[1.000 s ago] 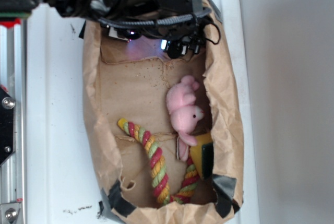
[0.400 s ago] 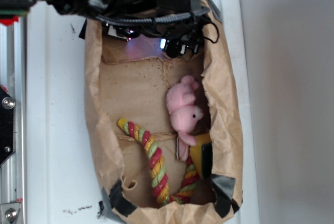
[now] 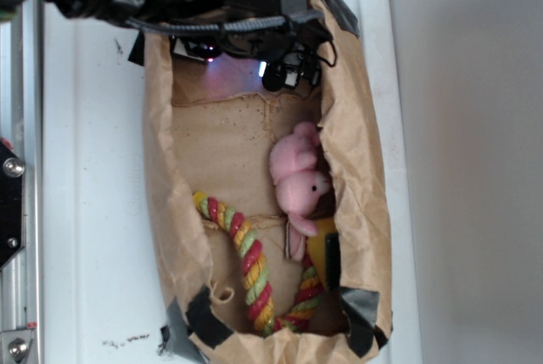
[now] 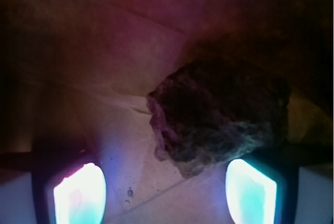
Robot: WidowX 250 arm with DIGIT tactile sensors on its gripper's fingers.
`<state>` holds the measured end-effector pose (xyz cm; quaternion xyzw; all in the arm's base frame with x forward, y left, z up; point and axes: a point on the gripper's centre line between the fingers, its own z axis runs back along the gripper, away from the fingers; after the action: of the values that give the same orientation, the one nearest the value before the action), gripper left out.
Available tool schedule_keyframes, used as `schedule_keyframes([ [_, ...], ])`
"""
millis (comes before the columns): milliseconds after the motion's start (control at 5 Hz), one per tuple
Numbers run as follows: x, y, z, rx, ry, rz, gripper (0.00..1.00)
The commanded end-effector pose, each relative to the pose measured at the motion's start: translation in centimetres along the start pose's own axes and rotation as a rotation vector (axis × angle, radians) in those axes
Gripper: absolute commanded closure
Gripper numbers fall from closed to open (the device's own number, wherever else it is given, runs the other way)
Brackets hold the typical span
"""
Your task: Grab the rock.
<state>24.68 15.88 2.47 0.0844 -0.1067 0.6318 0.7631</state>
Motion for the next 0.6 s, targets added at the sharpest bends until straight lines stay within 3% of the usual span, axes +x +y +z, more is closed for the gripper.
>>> schedule_keyframes([
  [0, 3.0, 2.3, 0.8, -0.005, -0.042, 0.080, 0.00],
  [200, 3.0, 2.3, 0.8, -0.005, -0.042, 0.080, 0.00],
  [400, 1.0, 1.5, 2.3, -0.010, -0.032, 0.099, 0.00],
])
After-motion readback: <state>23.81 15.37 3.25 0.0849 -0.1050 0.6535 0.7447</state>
